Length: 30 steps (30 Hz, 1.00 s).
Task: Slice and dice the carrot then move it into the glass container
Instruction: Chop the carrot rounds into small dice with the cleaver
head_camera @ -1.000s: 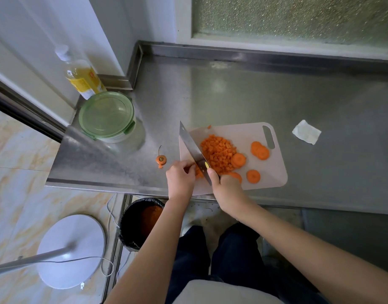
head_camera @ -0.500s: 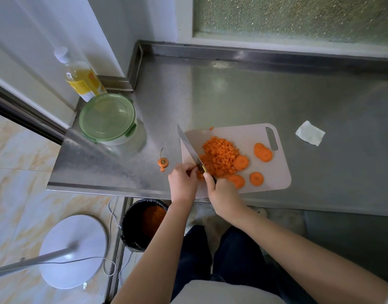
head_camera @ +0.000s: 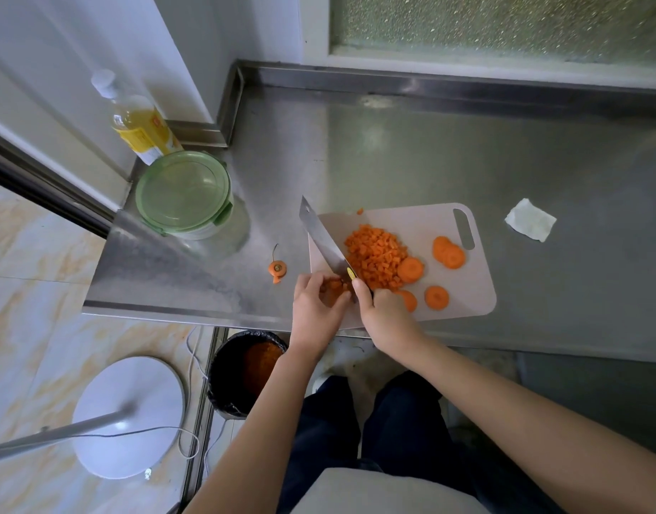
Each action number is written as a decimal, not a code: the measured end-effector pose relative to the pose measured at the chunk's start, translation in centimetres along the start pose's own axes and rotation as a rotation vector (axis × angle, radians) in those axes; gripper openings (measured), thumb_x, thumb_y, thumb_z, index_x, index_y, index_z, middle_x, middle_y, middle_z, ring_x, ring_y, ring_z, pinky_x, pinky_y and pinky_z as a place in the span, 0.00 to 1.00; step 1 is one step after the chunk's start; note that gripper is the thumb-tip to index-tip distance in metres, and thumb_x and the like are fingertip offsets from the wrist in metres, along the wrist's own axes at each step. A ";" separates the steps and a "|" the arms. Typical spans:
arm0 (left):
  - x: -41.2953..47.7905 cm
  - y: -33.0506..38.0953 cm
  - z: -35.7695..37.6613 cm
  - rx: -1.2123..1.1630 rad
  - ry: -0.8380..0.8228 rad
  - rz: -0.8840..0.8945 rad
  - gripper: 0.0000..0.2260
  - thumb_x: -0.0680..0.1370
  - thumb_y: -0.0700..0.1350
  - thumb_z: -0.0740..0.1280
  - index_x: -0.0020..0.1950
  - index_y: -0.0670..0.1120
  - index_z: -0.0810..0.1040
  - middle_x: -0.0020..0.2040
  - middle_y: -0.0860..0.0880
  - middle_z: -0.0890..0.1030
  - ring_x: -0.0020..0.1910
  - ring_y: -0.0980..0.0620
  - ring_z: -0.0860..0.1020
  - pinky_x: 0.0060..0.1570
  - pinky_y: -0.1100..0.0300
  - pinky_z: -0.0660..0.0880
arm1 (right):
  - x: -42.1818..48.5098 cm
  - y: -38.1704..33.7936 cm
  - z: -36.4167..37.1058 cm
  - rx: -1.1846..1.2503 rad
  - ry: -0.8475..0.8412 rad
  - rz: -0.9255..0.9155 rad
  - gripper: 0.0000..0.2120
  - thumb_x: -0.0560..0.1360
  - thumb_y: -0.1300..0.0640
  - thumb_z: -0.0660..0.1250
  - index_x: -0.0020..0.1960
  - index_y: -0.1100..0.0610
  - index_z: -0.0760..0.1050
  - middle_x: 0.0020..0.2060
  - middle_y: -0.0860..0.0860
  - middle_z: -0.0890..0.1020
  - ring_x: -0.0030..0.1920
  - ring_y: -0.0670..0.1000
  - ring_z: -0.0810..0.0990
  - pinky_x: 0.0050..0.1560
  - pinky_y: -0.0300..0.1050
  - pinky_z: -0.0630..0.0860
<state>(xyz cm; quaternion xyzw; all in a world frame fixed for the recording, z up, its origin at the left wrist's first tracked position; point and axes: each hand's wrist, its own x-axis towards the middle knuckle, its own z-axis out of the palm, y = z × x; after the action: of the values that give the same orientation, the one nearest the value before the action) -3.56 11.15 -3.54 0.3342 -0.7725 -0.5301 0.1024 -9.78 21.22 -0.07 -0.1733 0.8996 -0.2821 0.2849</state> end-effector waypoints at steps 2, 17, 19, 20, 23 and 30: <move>0.0 0.1 0.2 0.012 0.016 0.021 0.09 0.71 0.40 0.73 0.47 0.49 0.76 0.48 0.51 0.72 0.47 0.56 0.75 0.50 0.73 0.70 | 0.0 0.0 -0.1 0.007 -0.005 0.004 0.30 0.82 0.44 0.48 0.49 0.66 0.79 0.43 0.61 0.82 0.47 0.58 0.79 0.40 0.41 0.66; -1.1 -1.2 -0.1 0.258 0.059 0.115 0.04 0.72 0.37 0.70 0.45 0.42 0.78 0.46 0.47 0.72 0.49 0.54 0.66 0.49 0.75 0.60 | 0.5 0.2 -0.8 -0.014 -0.077 0.039 0.27 0.82 0.43 0.47 0.30 0.56 0.66 0.30 0.51 0.72 0.39 0.54 0.73 0.39 0.43 0.63; -1.0 -1.4 0.0 0.289 0.079 0.134 0.05 0.70 0.35 0.71 0.45 0.41 0.79 0.46 0.45 0.72 0.48 0.53 0.66 0.49 0.73 0.60 | 0.6 0.1 -1.0 -0.027 -0.080 0.035 0.27 0.82 0.43 0.47 0.30 0.55 0.65 0.30 0.51 0.72 0.38 0.53 0.72 0.36 0.44 0.62; -0.9 -1.5 0.1 0.302 0.086 0.141 0.05 0.70 0.35 0.71 0.45 0.40 0.79 0.45 0.44 0.72 0.48 0.52 0.66 0.48 0.72 0.60 | 0.6 0.0 -1.2 -0.029 -0.078 0.034 0.27 0.82 0.42 0.47 0.30 0.55 0.65 0.29 0.51 0.72 0.38 0.53 0.72 0.36 0.44 0.62; -0.8 -1.5 0.3 0.314 0.113 0.157 0.04 0.69 0.34 0.72 0.42 0.40 0.79 0.43 0.45 0.72 0.45 0.51 0.65 0.46 0.70 0.60 | 0.5 0.0 -1.4 0.004 -0.060 0.038 0.27 0.82 0.43 0.48 0.29 0.54 0.64 0.28 0.51 0.70 0.37 0.53 0.71 0.39 0.43 0.63; -1.2 -1.3 0.0 0.251 0.167 0.152 0.06 0.70 0.37 0.73 0.46 0.41 0.80 0.43 0.48 0.74 0.46 0.52 0.69 0.48 0.78 0.62 | -0.3 0.6 -1.6 0.089 -0.037 -0.017 0.27 0.81 0.43 0.49 0.26 0.53 0.62 0.25 0.49 0.67 0.34 0.53 0.68 0.35 0.44 0.61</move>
<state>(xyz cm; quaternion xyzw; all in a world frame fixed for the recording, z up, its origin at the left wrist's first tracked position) -2.12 11.65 -4.42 0.3279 -0.8446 -0.3906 0.1633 -10.59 22.52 0.80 -0.1733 0.8792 -0.3209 0.3065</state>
